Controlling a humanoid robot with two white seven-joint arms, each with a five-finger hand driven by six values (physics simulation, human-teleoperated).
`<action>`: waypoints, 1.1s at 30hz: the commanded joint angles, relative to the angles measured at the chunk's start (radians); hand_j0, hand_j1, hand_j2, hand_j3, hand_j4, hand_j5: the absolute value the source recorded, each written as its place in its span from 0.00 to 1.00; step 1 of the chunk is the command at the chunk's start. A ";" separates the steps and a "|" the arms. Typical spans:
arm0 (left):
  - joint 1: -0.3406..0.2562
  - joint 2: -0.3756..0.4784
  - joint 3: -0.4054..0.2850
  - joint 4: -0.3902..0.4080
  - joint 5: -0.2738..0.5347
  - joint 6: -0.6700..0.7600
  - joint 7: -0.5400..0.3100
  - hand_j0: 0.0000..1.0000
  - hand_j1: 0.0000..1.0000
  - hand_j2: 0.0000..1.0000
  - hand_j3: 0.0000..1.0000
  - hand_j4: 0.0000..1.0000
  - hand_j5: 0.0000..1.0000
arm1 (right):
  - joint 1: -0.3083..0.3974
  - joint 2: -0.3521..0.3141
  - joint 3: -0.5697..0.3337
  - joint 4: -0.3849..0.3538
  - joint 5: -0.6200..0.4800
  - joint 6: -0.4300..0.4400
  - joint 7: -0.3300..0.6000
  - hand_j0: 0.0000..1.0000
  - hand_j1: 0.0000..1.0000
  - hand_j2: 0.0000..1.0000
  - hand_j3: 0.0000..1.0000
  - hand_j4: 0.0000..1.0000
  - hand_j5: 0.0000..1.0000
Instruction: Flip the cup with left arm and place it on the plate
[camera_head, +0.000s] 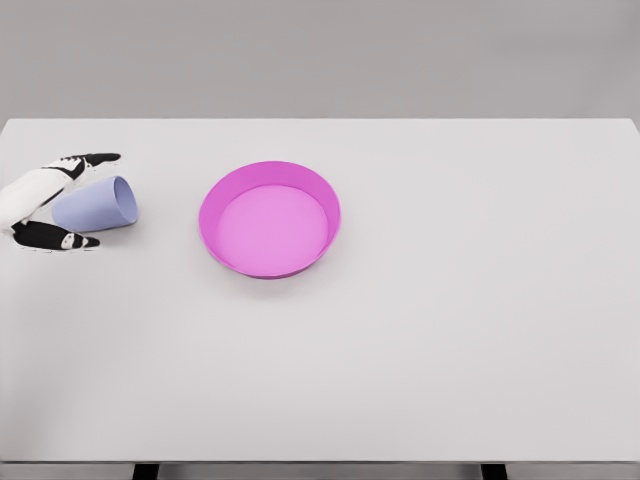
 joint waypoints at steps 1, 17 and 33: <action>0.000 -0.018 0.004 0.005 0.007 0.041 0.000 1.00 1.00 1.00 1.00 1.00 1.00 | 0.000 0.000 0.000 0.000 0.000 0.000 0.000 1.00 1.00 1.00 1.00 1.00 1.00; -0.012 -0.059 -0.010 0.067 0.002 0.121 0.000 1.00 1.00 1.00 1.00 1.00 1.00 | 0.000 0.000 0.000 0.000 0.000 0.000 0.000 1.00 1.00 1.00 1.00 1.00 1.00; -0.072 -0.119 -0.015 0.083 -0.071 0.299 0.000 1.00 1.00 1.00 1.00 1.00 1.00 | 0.000 0.000 0.000 0.000 0.000 0.000 0.000 1.00 1.00 1.00 1.00 1.00 1.00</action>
